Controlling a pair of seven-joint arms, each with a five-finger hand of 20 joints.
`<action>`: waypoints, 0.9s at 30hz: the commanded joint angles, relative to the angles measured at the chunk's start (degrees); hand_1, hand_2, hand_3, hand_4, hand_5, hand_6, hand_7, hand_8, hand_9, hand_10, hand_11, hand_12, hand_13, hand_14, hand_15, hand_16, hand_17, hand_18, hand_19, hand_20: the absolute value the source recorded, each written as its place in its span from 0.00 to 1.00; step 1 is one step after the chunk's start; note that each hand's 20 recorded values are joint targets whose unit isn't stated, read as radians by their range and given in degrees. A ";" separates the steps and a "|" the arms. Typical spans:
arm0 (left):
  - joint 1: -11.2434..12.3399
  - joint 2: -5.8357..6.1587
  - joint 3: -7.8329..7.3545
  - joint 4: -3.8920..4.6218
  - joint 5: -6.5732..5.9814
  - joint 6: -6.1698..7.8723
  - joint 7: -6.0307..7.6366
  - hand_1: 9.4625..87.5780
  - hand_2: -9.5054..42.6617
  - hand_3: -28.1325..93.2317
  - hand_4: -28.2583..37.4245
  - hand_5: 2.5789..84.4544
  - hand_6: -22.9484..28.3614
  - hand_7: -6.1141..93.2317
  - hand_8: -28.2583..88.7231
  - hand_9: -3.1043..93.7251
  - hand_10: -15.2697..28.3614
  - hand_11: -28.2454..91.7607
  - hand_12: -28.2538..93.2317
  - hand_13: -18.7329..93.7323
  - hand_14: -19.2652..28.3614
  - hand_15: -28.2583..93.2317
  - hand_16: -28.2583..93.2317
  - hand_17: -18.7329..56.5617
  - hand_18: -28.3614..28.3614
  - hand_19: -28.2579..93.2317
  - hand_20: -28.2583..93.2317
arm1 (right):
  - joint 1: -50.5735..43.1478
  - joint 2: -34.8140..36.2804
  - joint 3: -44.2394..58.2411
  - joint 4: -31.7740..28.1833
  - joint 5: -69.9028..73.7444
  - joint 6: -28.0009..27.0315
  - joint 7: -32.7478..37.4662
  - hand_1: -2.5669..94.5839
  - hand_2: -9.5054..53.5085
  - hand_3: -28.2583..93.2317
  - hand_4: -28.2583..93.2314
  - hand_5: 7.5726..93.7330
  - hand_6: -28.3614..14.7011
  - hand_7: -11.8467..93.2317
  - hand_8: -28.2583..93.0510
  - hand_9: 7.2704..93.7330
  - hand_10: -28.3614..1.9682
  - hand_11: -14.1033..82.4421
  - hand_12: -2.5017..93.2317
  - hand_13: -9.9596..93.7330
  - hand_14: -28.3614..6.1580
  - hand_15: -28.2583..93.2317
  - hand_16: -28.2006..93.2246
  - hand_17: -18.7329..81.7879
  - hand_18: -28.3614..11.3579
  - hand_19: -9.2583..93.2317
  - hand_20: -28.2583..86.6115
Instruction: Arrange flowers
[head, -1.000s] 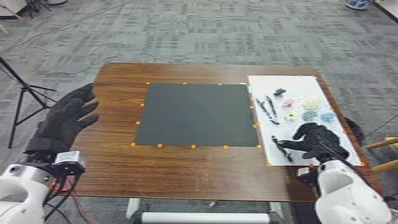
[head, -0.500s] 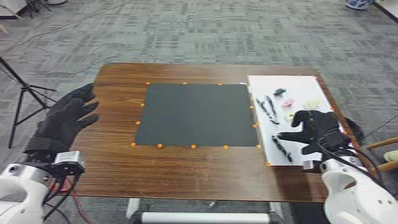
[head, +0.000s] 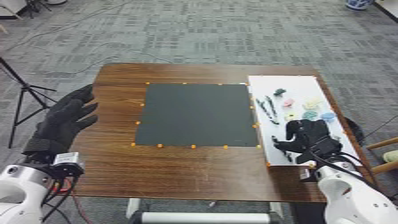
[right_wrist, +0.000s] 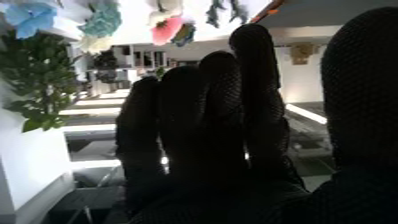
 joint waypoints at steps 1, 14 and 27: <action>0.27 0.12 0.07 -0.27 -0.48 0.04 0.18 0.21 0.04 0.77 0.00 0.19 0.47 0.27 0.16 0.16 0.53 0.39 0.40 0.20 0.64 0.56 0.19 0.09 0.82 0.54 0.33 | -1.97 0.40 0.75 0.54 -0.86 -1.11 0.51 0.43 0.00 0.70 0.00 0.59 0.66 0.66 0.08 0.59 0.55 0.78 0.48 0.60 0.44 0.88 0.52 0.40 0.19 0.85 0.68; 0.60 -0.06 -0.15 -0.95 -0.16 0.28 0.34 0.21 0.04 0.77 0.00 0.19 0.47 0.28 0.15 0.16 0.53 0.38 0.40 0.20 0.64 0.56 0.19 0.09 0.82 0.54 0.33 | 0.98 0.92 -3.05 3.02 -1.12 -2.30 1.00 0.48 0.00 0.64 0.00 0.59 0.67 0.66 0.08 0.59 0.55 0.78 0.48 0.60 0.43 0.88 0.51 0.39 0.19 0.84 0.68; 0.45 0.09 -0.22 -0.85 -0.34 0.65 0.22 0.21 0.05 0.76 0.00 0.19 0.47 0.27 0.16 0.16 0.53 0.39 0.40 0.20 0.64 0.56 0.19 0.09 0.82 0.54 0.33 | 7.49 0.51 -10.13 5.53 -3.04 -5.03 2.52 0.37 0.00 0.87 0.00 0.60 0.68 0.66 0.25 0.59 0.55 0.78 0.47 0.61 0.44 0.88 0.52 0.40 0.19 0.85 0.68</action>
